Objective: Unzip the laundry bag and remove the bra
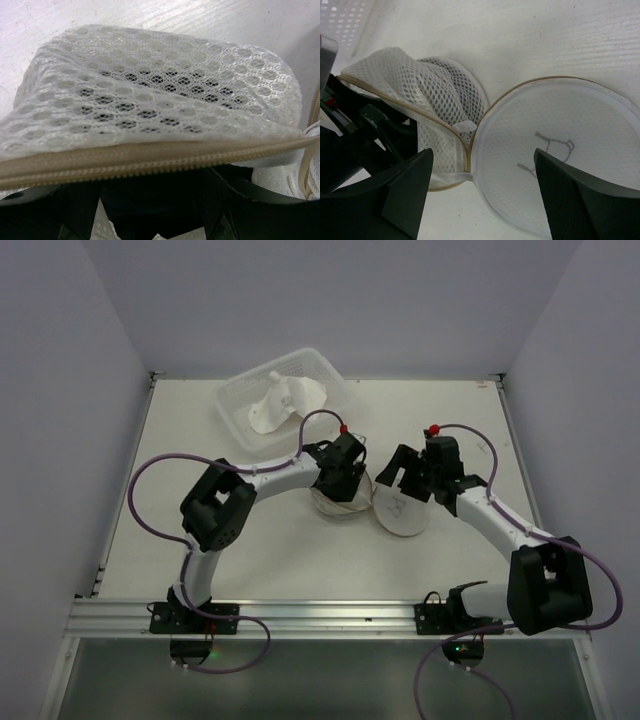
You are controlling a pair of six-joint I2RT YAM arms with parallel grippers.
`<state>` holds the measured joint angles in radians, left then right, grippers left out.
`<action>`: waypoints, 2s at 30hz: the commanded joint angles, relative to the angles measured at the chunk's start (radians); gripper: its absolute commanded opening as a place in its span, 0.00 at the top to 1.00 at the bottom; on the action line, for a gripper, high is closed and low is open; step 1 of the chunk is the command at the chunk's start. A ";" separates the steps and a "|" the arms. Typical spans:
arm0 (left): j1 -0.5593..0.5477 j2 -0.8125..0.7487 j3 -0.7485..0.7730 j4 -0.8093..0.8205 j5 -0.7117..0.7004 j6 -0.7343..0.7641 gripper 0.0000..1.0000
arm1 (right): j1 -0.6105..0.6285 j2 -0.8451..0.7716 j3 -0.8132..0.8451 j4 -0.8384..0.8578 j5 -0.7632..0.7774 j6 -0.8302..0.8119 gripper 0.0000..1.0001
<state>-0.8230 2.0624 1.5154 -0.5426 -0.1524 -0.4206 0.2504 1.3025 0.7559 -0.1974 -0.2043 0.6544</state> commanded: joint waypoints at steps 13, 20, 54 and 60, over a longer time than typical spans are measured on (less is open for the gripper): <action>0.019 -0.053 -0.199 0.173 0.069 -0.046 1.00 | 0.000 -0.020 -0.098 0.154 -0.139 0.014 0.17; 0.021 -0.203 -0.205 0.202 0.097 -0.023 1.00 | 0.013 -0.034 -0.073 0.191 -0.228 0.027 0.18; 0.070 -0.510 -0.368 0.631 0.662 0.131 1.00 | 0.015 0.092 0.134 -0.091 -0.082 -0.116 0.35; 0.070 -0.423 -0.275 0.627 0.284 0.040 1.00 | 0.032 0.051 0.070 -0.074 -0.087 -0.108 0.35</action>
<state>-0.7593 1.6047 1.1561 -0.0170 0.3759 -0.3252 0.2714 1.3991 0.8566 -0.2691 -0.2569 0.5663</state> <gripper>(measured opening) 0.039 0.649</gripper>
